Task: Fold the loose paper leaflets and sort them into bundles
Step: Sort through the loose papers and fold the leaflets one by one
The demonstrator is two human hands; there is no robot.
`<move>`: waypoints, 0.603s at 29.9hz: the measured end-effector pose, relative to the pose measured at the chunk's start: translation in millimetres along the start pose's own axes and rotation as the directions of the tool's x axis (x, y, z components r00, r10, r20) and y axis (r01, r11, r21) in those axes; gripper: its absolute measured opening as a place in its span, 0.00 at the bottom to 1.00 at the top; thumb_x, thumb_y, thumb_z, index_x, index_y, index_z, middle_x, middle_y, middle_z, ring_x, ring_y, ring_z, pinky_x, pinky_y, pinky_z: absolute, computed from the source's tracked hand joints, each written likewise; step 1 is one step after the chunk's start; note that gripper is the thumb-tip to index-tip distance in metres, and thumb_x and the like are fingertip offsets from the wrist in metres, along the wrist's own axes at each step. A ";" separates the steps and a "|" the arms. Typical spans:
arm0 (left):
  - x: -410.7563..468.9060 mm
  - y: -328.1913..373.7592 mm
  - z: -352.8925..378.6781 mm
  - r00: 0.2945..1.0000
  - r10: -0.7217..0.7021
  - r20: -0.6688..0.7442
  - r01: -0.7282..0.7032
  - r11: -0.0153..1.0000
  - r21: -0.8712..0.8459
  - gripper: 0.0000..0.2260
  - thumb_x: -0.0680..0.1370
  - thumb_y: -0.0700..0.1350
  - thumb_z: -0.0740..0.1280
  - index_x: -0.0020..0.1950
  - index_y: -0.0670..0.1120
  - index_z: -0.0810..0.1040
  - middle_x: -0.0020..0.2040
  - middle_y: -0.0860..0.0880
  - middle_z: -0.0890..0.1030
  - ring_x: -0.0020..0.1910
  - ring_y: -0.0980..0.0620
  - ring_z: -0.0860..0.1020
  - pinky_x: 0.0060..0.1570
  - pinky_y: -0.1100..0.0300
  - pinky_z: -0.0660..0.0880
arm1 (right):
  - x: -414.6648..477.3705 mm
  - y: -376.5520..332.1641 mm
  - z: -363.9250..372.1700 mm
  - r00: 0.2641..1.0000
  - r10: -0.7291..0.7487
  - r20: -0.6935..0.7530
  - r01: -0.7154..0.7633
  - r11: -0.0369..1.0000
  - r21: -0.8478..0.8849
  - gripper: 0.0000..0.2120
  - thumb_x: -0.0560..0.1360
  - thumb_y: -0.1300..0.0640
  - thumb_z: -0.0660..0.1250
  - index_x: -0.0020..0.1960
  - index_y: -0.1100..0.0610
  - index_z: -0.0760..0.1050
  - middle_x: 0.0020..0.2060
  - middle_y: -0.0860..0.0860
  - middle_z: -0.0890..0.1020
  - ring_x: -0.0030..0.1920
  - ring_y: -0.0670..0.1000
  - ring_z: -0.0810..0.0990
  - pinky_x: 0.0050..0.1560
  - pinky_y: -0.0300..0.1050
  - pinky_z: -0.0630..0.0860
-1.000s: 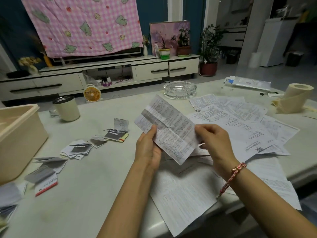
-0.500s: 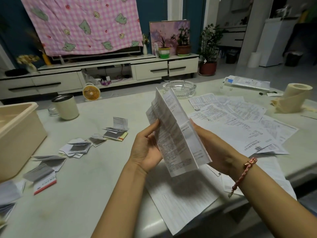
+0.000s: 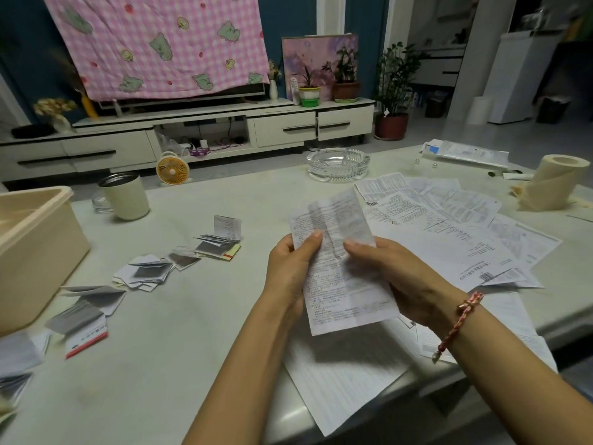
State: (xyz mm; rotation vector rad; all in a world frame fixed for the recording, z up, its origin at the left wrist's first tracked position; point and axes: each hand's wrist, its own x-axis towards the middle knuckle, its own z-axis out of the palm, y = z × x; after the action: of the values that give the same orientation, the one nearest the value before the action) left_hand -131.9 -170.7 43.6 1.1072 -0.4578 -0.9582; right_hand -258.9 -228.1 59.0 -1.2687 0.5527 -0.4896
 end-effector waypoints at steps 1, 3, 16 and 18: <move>-0.5 0.2 1.0 1.000 0.008 -0.028 -0.007 1.000 0.022 0.18 0.76 0.40 0.68 0.64 0.39 0.71 0.54 0.41 0.82 0.44 0.47 0.82 0.43 0.54 0.81 | 1.5 2.0 -1.5 0.998 0.004 -0.055 -0.003 1.000 0.007 0.08 0.76 0.58 0.63 0.53 0.59 0.78 0.46 0.56 0.85 0.43 0.54 0.84 0.40 0.44 0.82; 1.1 0.4 -0.1 0.998 0.006 -0.067 -0.002 0.998 0.056 0.25 0.74 0.40 0.69 0.69 0.42 0.63 0.57 0.44 0.79 0.47 0.48 0.81 0.46 0.53 0.79 | 3.5 3.3 -4.7 0.990 0.004 -0.144 -0.001 1.000 0.017 0.07 0.77 0.62 0.62 0.53 0.60 0.77 0.47 0.57 0.84 0.43 0.54 0.84 0.39 0.44 0.82; -0.8 0.6 -4.6 1.000 -0.013 0.027 0.004 0.945 0.327 0.05 0.77 0.39 0.67 0.51 0.42 0.79 0.50 0.42 0.83 0.47 0.44 0.83 0.49 0.52 0.80 | 0.5 0.8 -20.3 0.985 0.021 -0.169 -0.040 0.993 -0.108 0.09 0.78 0.60 0.61 0.55 0.60 0.77 0.49 0.56 0.84 0.49 0.55 0.83 0.47 0.44 0.81; -0.5 1.2 -4.9 0.999 -0.006 0.037 -0.007 0.939 0.344 0.03 0.77 0.39 0.67 0.49 0.44 0.78 0.50 0.42 0.83 0.48 0.44 0.83 0.50 0.51 0.79 | -0.1 -0.4 -22.3 0.986 0.023 -0.166 -0.036 0.996 -0.081 0.08 0.78 0.65 0.61 0.53 0.59 0.77 0.49 0.56 0.83 0.49 0.55 0.83 0.46 0.42 0.81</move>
State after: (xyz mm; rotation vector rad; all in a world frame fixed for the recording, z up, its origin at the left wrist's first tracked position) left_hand -128.1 -167.5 42.8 1.4056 -0.6755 -0.9200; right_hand -273.0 -244.8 55.0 -1.3051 0.7368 -0.5546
